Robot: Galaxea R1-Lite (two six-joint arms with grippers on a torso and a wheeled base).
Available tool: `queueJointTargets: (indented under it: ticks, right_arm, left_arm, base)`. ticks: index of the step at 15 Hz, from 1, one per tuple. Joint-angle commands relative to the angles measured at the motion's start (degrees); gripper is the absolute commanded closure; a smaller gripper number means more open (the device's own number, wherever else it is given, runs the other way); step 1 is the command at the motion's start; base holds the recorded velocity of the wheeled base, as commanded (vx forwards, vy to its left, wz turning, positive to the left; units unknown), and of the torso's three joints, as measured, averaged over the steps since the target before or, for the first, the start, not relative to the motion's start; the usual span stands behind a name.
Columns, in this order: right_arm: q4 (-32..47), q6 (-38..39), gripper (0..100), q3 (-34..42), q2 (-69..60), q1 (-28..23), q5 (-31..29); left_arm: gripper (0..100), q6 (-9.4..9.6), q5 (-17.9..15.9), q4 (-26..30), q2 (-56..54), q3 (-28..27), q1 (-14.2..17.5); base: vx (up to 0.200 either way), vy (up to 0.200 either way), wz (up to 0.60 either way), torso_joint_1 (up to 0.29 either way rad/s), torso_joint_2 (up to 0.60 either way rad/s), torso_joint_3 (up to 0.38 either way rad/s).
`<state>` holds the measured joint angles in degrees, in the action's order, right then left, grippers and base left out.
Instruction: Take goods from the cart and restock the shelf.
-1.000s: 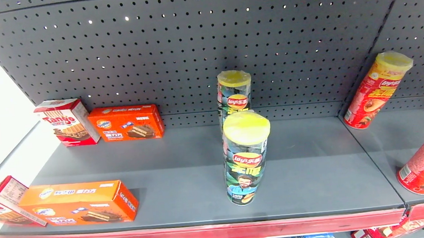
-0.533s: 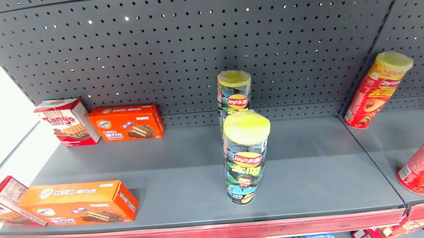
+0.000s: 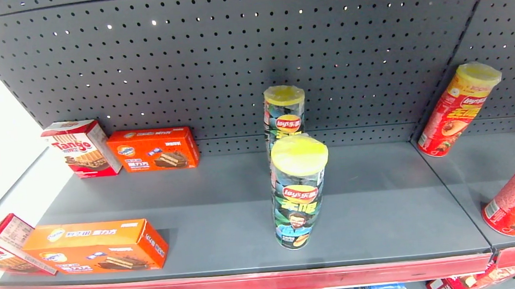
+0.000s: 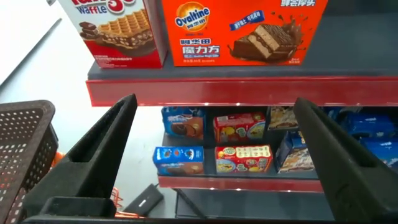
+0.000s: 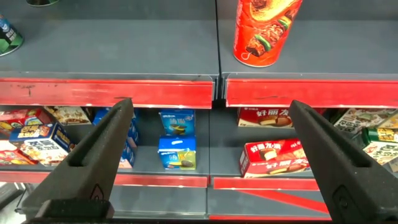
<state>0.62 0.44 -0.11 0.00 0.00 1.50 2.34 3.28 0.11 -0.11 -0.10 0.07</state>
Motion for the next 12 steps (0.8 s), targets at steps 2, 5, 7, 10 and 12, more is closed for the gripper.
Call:
queueJointTargets:
  ticks: [2,5,7,10,12]
  right_arm:
    - [-0.01,0.0,0,-0.07,0.0,0.0,-0.01]
    - [-0.01,0.0,0,0.02,0.0,0.0,0.08]
    - [-0.01,0.0,0,-0.07,0.0,0.0,0.08]
    - [-0.01,0.09,0,0.02,0.0,0.0,0.08]
    - [-0.01,0.09,0,0.02,0.0,0.0,-0.01]
  left_arm:
    - [0,0.21,0.32,-0.02,0.11,0.1,0.01]
    - [0,-2.6,0.32,-0.11,0.11,0.01,0.01]
    - [0,-2.96,1.12,-0.2,0.11,0.01,0.01]
    - [0,-3.4,1.12,-0.2,0.11,0.01,0.01]
    - [0,-3.31,1.03,-0.2,0.11,0.01,0.01]
  base:
    - [0.0,0.0,0.0,0.0,0.0,0.0]
    - [-0.067,0.0,0.0,0.001,0.0,0.002]
    - [0.0,0.0,0.0,0.0,0.0,0.0]
    - [0.0,-0.067,0.0,0.006,0.0,-0.001]
    - [0.0,0.0,0.0,0.0,0.0,0.0]
